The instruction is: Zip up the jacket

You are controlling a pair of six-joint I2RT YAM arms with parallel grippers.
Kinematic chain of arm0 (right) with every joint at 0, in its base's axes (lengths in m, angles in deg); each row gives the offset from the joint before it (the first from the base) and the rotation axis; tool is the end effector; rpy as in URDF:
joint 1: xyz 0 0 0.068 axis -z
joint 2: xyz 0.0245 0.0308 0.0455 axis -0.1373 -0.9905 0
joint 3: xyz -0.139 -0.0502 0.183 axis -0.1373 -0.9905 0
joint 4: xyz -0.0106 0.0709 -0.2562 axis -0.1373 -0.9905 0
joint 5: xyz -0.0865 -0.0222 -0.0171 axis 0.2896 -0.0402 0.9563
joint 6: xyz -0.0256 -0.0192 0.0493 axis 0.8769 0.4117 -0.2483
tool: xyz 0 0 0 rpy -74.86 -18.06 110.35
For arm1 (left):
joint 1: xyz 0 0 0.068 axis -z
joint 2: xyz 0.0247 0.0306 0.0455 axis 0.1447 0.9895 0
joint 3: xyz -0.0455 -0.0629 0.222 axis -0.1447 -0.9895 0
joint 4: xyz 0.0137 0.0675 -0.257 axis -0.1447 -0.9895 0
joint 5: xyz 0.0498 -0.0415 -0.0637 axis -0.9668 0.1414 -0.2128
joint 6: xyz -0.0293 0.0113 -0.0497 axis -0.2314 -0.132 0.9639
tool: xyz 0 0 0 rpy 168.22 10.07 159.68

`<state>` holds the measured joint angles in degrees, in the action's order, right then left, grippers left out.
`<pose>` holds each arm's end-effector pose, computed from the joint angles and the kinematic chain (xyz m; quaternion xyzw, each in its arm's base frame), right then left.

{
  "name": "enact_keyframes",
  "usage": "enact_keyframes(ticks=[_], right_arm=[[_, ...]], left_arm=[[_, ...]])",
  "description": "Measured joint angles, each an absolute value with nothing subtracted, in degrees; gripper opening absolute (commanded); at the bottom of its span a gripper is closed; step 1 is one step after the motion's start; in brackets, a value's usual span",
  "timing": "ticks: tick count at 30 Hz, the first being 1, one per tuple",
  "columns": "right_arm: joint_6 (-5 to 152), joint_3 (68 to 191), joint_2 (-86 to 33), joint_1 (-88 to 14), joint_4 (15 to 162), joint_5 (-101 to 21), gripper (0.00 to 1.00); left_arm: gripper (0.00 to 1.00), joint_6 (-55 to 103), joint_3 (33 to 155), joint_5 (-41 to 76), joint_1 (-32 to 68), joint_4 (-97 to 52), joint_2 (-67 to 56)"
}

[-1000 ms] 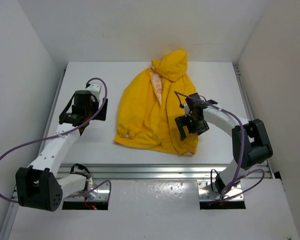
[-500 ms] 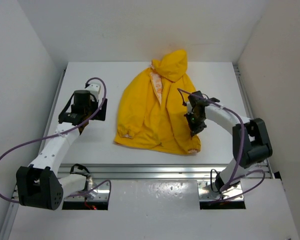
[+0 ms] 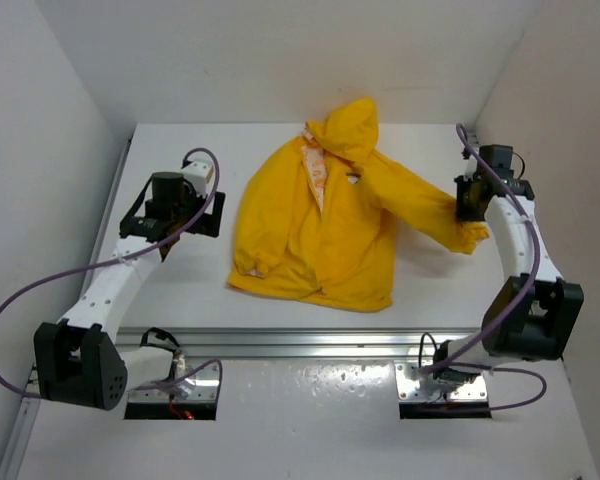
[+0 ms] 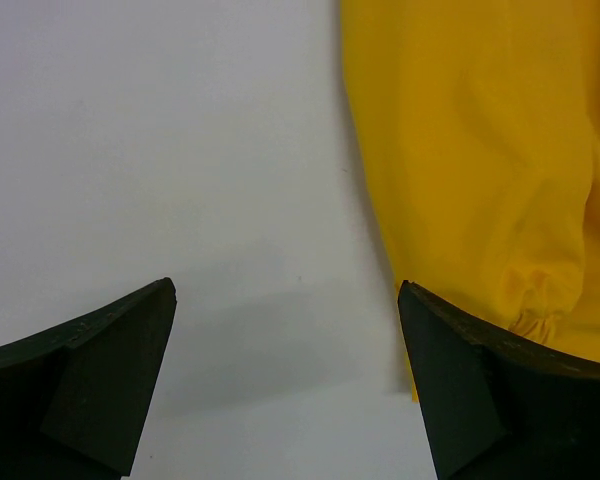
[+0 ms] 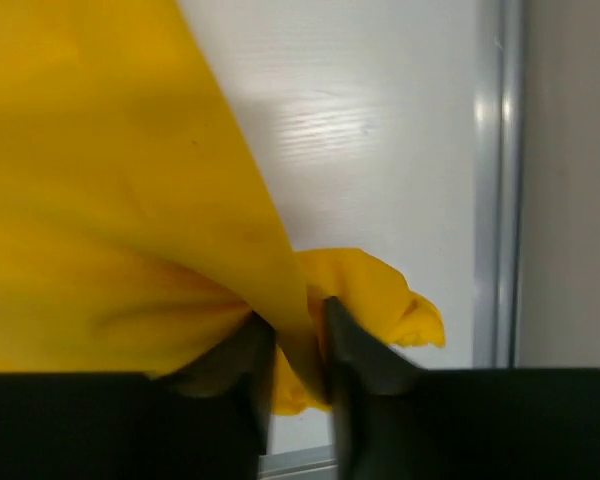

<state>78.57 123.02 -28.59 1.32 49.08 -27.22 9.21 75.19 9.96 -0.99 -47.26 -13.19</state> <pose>0.3144 -0.0546 0.2428 0.1049 0.9432 -0.0584 0.3098 0.2826 -0.0368 0.2484 0.0806 0.8897 -0.0219 0.4488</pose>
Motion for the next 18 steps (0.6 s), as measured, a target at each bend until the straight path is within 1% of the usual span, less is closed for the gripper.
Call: enact_keyframes(ticks=[1,2,3,4,5,7,8,14,17,18], right_arm=[[79.3,122.6,-29.9,2.4,49.6,-25.7,0.65],[79.9,121.8,-31.0,3.4,50.4,-24.2,0.74],[81.2,120.3,-31.9,4.1,50.8,-23.0,0.78],[81.7,119.0,-32.1,4.5,50.7,-22.8,0.85],[82.0,117.5,-31.9,4.8,50.5,-23.2,0.9],[82.7,115.5,-30.7,4.8,49.4,-25.0,0.94],[82.8,115.1,-29.8,4.6,48.7,-26.5,1.0],[82.5,115.2,-23.1,3.4,45.5,-38.5,1.0],[82.5,115.2,-21.7,2.9,44.3,-45.2,1.0],[82.5,115.2,-21.4,2.6,44.0,-47.2,1.0]], left_arm=[[0.99,9.3,76.5,10.2,-0.4,-47.0,-11.8],[0.99,9.4,77.8,10.3,0.5,-46.5,-10.3],[0.99,9.4,78.8,10.4,1.3,-46.1,-8.9],[0.99,9.5,79.7,10.6,2.4,-45.7,-7.4],[0.99,9.5,80.3,10.7,3.6,-45.3,-5.9],[0.99,9.5,80.8,11.1,6.0,-44.9,-3.6],[0.99,9.6,80.8,11.2,7.5,-45.0,-2.4],[0.99,11.0,80.5,10.3,14.4,-45.4,2.1],[0.9,11.9,80.5,8.6,16.8,-45.3,4.3],[0.82,12.3,80.5,7.7,17.6,-45.1,5.5]])
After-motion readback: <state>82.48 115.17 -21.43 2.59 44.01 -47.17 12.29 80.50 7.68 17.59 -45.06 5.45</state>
